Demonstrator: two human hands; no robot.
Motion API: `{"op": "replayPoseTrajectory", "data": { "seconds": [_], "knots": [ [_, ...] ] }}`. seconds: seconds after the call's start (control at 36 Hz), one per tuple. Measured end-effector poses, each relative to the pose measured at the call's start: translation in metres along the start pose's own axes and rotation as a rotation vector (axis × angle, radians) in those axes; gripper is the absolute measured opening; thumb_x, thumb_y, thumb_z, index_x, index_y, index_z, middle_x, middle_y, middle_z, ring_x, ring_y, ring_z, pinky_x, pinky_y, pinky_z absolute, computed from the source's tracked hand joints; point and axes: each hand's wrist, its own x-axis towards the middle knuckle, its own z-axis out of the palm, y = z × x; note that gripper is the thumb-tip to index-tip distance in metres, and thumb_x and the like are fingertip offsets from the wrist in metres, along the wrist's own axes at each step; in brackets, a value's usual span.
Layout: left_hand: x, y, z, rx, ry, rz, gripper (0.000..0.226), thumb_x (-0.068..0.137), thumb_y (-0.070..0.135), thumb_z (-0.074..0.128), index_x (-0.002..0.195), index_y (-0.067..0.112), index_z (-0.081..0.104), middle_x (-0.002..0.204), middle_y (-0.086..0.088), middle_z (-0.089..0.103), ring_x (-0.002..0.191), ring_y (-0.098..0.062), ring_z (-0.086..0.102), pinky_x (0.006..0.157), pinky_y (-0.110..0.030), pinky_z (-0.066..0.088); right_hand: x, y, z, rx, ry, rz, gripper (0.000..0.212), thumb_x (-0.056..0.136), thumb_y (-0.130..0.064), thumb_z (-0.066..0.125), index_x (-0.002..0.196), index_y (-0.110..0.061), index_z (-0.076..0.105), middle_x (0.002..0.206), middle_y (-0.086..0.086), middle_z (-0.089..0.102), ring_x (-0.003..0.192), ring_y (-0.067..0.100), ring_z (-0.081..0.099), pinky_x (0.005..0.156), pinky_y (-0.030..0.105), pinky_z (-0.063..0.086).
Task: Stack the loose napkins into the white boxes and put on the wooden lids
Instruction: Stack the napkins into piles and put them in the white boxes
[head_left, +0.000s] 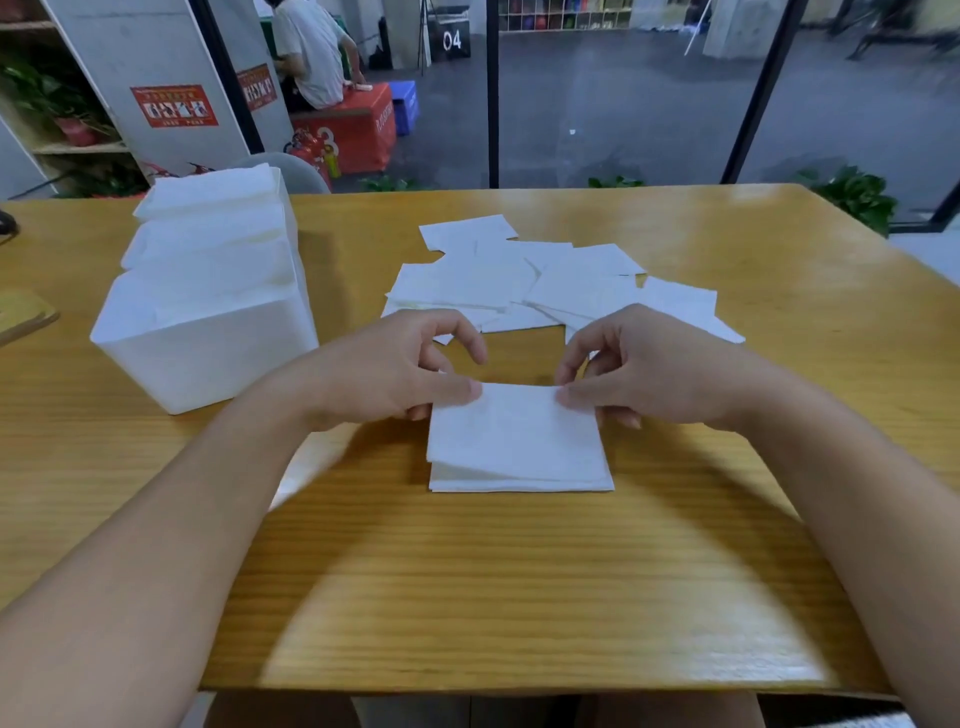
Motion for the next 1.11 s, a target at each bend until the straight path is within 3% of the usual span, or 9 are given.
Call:
{"op": "replayPoseTrajectory", "data": {
  "seconds": [0.22,0.31,0.42,0.56,0.61,0.72,0.86,1.0,1.11],
  "knots": [
    [-0.002,0.005,0.003,0.217,-0.011,-0.034,0.025,0.099,0.036,0.078,0.118,0.038,0.063,0.07,0.001,0.072,0.061,-0.011,0.059,0.072,-0.037,0.048,0.002,0.002,0.004,-0.073,-0.022,0.015,0.01,0.093,-0.025,0.082,0.093,-0.019,0.074,0.069,0.004,0.076,0.051,0.017,0.054,0.059,0.031,0.043],
    [-0.002,0.004,0.003,0.289,-0.005,-0.031,0.025,0.095,0.043,0.08,0.114,0.04,0.064,0.066,0.002,0.068,0.063,-0.012,0.059,0.074,-0.04,0.05,0.005,0.003,0.004,-0.171,0.002,0.012,0.016,0.09,-0.034,0.086,0.089,-0.023,0.074,0.065,-0.002,0.073,0.053,0.011,0.055,0.055,0.028,0.043],
    [0.001,0.0,0.001,0.32,0.075,0.001,0.032,0.086,0.053,0.088,0.106,0.037,0.068,0.064,0.008,0.06,0.058,-0.009,0.052,0.066,-0.034,0.044,0.006,0.007,-0.006,-0.17,0.108,-0.011,0.023,0.084,-0.04,0.091,0.086,-0.024,0.075,0.06,-0.009,0.062,0.051,0.007,0.051,0.049,0.018,0.038],
    [0.009,-0.01,0.006,0.289,0.183,0.045,0.035,0.081,0.054,0.092,0.104,0.036,0.072,0.077,0.009,0.064,0.062,-0.005,0.049,0.067,-0.028,0.043,0.008,0.022,-0.019,-0.313,0.253,-0.026,0.015,0.082,-0.036,0.091,0.084,-0.032,0.077,0.077,-0.015,0.071,0.065,0.002,0.061,0.056,0.014,0.045],
    [0.014,-0.015,0.008,0.295,0.241,0.05,0.034,0.081,0.056,0.091,0.105,0.041,0.072,0.089,0.01,0.068,0.066,-0.003,0.051,0.069,-0.027,0.046,0.01,0.027,-0.018,-0.361,0.263,0.008,0.013,0.082,-0.039,0.09,0.082,-0.034,0.078,0.082,-0.016,0.072,0.071,0.002,0.062,0.064,0.023,0.052],
    [0.019,-0.021,0.013,0.262,0.292,0.081,0.031,0.084,0.055,0.088,0.109,0.045,0.073,0.095,0.013,0.067,0.072,-0.003,0.055,0.075,-0.028,0.052,0.015,0.031,-0.016,-0.358,0.256,0.014,0.012,0.088,-0.035,0.088,0.08,-0.034,0.078,0.083,-0.015,0.073,0.077,-0.005,0.061,0.063,0.019,0.043],
    [0.017,-0.02,0.015,0.233,0.269,0.12,0.021,0.09,0.047,0.087,0.109,0.046,0.078,0.096,0.016,0.069,0.082,-0.005,0.061,0.082,-0.031,0.056,0.017,0.03,-0.012,-0.383,0.282,0.014,0.013,0.095,-0.029,0.081,0.083,-0.032,0.078,0.083,-0.016,0.072,0.079,0.002,0.063,0.062,0.016,0.04],
    [0.016,-0.017,0.015,0.207,0.231,0.139,0.011,0.093,0.037,0.086,0.099,0.044,0.083,0.099,0.017,0.072,0.09,-0.006,0.065,0.084,-0.026,0.053,0.017,0.025,-0.011,-0.201,0.35,-0.053,0.012,0.096,-0.031,0.08,0.084,-0.031,0.077,0.081,-0.014,0.071,0.07,0.001,0.06,0.065,0.02,0.046],
    [0.015,-0.013,0.02,0.241,0.276,0.199,0.027,0.092,0.038,0.086,0.117,0.046,0.078,0.109,0.021,0.072,0.107,-0.003,0.063,0.087,-0.022,0.046,0.012,0.014,-0.008,0.096,0.289,-0.145,0.012,0.1,-0.025,0.077,0.089,-0.019,0.078,0.079,-0.009,0.071,0.069,0.003,0.059,0.065,0.014,0.046]
  ]
}}
